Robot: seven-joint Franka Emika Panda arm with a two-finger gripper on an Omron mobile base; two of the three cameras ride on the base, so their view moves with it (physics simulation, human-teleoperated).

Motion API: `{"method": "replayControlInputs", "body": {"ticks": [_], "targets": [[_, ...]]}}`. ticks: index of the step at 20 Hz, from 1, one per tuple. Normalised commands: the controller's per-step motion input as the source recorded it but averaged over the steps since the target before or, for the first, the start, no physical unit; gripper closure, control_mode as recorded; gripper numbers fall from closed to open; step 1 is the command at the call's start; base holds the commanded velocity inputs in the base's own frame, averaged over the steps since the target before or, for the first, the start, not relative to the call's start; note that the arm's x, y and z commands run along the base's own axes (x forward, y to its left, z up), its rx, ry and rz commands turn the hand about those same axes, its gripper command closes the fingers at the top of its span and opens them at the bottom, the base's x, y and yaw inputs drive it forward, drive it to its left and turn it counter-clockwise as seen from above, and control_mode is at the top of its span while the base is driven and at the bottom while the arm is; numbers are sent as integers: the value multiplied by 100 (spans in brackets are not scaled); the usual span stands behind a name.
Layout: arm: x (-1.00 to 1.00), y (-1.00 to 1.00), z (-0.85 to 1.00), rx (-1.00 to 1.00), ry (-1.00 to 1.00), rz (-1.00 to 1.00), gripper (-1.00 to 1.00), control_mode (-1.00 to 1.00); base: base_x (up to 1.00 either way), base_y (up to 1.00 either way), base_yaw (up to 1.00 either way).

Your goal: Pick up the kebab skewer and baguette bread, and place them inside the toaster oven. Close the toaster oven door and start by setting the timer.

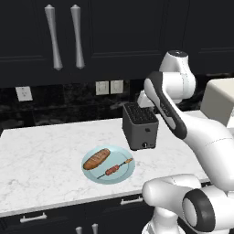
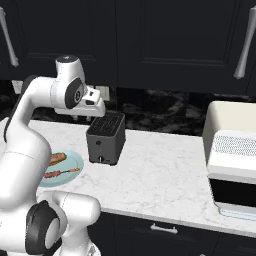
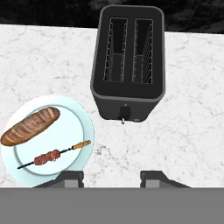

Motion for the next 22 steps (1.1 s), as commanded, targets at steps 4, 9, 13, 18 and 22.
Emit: {"method": "replayControlInputs", "body": {"ticks": [4, 9, 13, 18, 22], "targets": [[0, 0, 0, 0, 0, 0, -100, 100, 0, 0, 0], [0, 0, 0, 0, 0, 0, -100, 100, 0, 0, 0], [0, 0, 0, 0, 0, 0, -100, 100, 0, 0, 0], [0, 0, 0, 0, 0, 0, -100, 100, -6, -39, -1], [0, 0, 0, 0, 0, 0, -100, 100, -5, -84, -3]]}}
